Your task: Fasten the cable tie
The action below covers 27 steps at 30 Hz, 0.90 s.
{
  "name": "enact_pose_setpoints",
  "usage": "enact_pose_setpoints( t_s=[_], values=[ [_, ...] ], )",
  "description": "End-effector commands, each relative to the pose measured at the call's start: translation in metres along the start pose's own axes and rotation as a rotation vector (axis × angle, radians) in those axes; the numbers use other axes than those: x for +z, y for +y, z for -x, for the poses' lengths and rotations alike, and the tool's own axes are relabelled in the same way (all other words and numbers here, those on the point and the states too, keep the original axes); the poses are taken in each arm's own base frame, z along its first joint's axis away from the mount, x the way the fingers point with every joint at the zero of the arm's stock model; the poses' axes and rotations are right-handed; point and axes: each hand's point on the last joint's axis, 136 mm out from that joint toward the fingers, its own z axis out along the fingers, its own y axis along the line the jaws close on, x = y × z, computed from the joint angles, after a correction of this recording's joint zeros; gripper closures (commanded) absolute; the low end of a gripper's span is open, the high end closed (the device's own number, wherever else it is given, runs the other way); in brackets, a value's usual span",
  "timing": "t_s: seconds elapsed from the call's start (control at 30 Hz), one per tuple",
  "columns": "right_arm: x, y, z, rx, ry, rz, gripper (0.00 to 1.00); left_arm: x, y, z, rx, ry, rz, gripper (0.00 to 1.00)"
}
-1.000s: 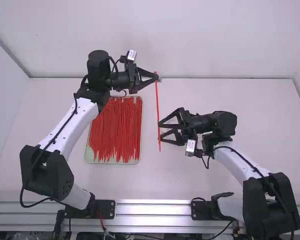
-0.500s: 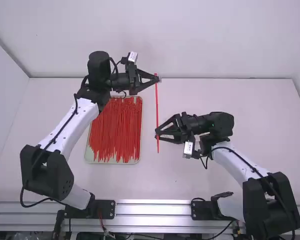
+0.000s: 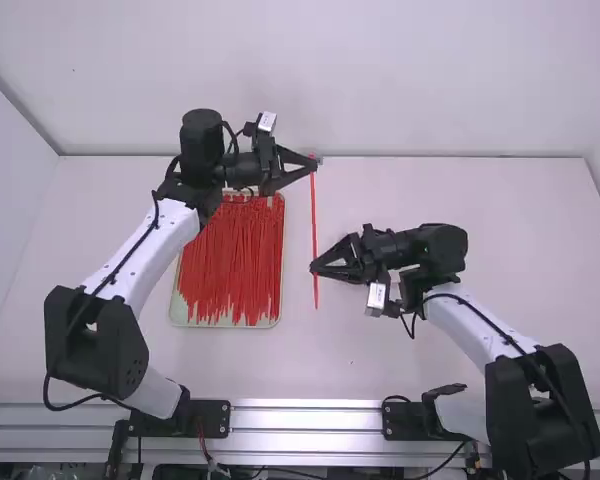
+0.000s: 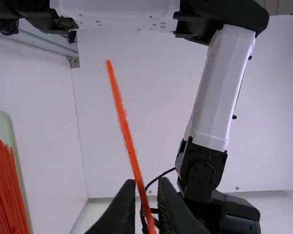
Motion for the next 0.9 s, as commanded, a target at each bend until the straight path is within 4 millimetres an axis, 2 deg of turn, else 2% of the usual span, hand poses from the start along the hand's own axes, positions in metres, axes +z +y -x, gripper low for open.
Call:
enact_pose_setpoints(
  t_s=[0.0,0.87],
  values=[
    [-0.0008,-0.0073,-0.0013,-0.021,-0.006,0.005,0.98,0.004,0.0,-0.0046,0.022,0.02,-0.007,0.98],
    [-0.0014,-0.006,0.0004,-0.021,-0.016,0.012,1.0,0.0012,0.0026,0.0017,0.022,-0.009,0.005,0.98]
  ],
)
